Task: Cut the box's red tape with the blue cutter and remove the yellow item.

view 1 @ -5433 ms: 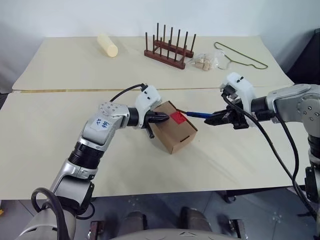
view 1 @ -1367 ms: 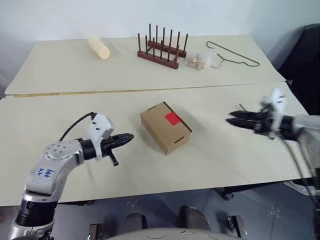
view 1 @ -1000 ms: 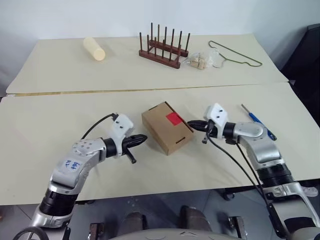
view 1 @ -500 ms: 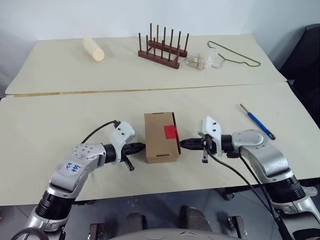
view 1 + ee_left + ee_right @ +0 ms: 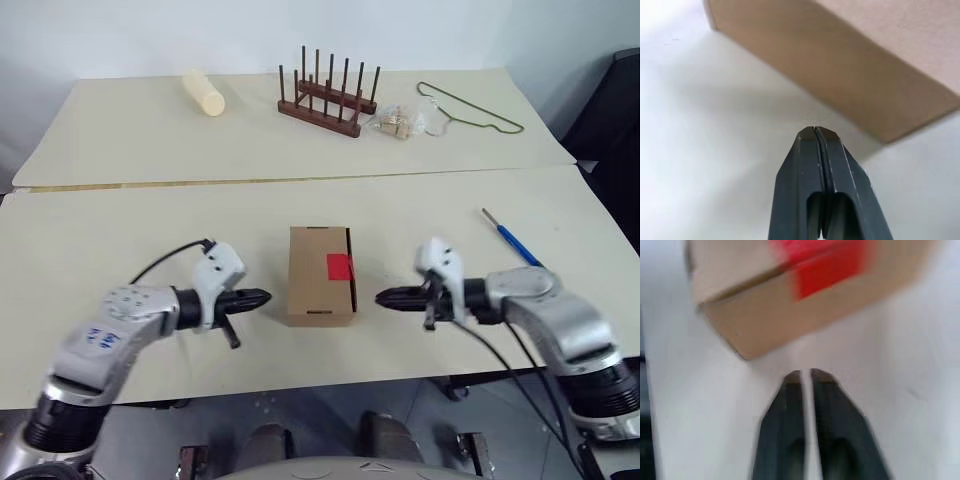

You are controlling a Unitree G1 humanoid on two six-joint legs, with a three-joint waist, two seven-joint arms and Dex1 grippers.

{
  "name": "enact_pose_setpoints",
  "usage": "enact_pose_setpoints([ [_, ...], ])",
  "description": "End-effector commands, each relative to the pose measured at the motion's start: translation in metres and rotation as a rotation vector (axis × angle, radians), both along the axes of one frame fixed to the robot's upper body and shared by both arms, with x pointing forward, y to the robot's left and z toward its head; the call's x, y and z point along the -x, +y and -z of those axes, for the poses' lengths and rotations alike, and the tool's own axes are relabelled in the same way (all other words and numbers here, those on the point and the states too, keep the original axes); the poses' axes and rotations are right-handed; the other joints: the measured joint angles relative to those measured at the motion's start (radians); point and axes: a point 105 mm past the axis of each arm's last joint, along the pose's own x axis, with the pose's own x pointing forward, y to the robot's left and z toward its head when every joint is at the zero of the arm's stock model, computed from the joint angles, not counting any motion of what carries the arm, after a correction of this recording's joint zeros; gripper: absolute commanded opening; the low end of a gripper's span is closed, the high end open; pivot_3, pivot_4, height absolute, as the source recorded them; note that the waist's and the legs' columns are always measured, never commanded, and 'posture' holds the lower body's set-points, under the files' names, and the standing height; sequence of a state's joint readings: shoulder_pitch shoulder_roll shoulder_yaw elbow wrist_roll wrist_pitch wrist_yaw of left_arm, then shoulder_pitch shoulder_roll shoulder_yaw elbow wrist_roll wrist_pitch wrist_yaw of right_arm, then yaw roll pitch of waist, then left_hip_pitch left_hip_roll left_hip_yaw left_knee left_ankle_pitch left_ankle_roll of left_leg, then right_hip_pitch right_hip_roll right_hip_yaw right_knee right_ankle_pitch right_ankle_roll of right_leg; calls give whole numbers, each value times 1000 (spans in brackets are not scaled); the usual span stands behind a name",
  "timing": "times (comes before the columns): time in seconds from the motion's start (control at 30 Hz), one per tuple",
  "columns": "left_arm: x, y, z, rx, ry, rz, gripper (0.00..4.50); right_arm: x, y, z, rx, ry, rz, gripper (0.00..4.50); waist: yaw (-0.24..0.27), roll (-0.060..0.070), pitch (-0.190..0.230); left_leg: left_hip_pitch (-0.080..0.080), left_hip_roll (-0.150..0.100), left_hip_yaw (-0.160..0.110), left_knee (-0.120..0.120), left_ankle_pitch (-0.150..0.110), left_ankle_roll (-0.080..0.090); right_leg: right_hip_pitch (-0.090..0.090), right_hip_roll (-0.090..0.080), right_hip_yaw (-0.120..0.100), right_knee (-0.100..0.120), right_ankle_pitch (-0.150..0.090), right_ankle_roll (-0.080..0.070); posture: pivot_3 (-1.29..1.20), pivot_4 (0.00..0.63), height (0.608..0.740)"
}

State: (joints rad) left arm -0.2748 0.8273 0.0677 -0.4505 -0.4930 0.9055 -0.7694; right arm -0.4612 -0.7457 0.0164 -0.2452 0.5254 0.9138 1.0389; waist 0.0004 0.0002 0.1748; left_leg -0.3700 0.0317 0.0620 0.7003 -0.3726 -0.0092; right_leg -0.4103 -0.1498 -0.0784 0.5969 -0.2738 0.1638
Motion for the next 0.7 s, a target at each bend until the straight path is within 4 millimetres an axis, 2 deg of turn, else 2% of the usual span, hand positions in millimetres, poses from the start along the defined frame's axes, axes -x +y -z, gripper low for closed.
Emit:
enact_pose_setpoints([
  [0.03, 10, -15, -47, 103, -90, 152, 0, 8, 4, -37, -138, 102, -2, 1641, 1, 0, 0, 0, 0, 0, 0, 0, 0, 0, 0, 0, 0, 0, 0, 0, 150, 740],
  [0.07, 9, -24, -66, 154, -132, 213, 0, 6, 7, -43, -158, 178, 23, 1990, 4, 0, 0, 0, 0, 0, 0, 0, 0, 1, 0, 0, 0, 0, 0, 0, 150, 740],
  [0.13, 5, -38, -85, 211, -176, 279, 0, 5, 16, -48, -156, 273, 47, 2714, 5, 0, 0, -1, 0, -1, 1, 0, 0, 0, 0, 0, 1, 0, -1, 0, 150, 740],
  [0.2, -3, -47, -77, 187, -168, 292, 0, 1, 27, -42, -125, 306, 69, 3419, 1, -1, 0, 0, 0, -1, 1, 0, 0, 0, 0, 0, 2, 1, -1, 0, 150, 740],
  [0.3, -26, -58, -48, 67, -162, 262, 0, -11, 41, -27, -88, 328, 139, 4463, -3, 0, -1, 2, -1, 0, -2, 0, 0, 0, 0, 0, 1, 0, -1, 0, 150, 740],
  [0.43, -40, -67, -32, 13, -162, 234, 0, -25, 48, -22, -90, 322, 213, 4463, -5, 0, -1, -2, -1, 1, -1, 0, 0, -3, 0, 0, 2, 1, -1, 0, 150, 740],
  [0.53, -34, -76, -22, 16, -139, 271, 0, -29, 50, -16, -85, 318, 236, 4463, -5, 0, -1, -1, -1, 1, -1, 0, 0, -3, 0, -1, 2, 1, -1, 0, 150, 740],
  [0.7, -32, -73, -13, -12, -122, 267, 0, -30, 47, -12, -85, 321, 256, 4463, -5, 0, -1, -1, -1, 1, -1, 0, 0, -3, 0, -1, 2, 1, -1, 0, 150, 740],
])
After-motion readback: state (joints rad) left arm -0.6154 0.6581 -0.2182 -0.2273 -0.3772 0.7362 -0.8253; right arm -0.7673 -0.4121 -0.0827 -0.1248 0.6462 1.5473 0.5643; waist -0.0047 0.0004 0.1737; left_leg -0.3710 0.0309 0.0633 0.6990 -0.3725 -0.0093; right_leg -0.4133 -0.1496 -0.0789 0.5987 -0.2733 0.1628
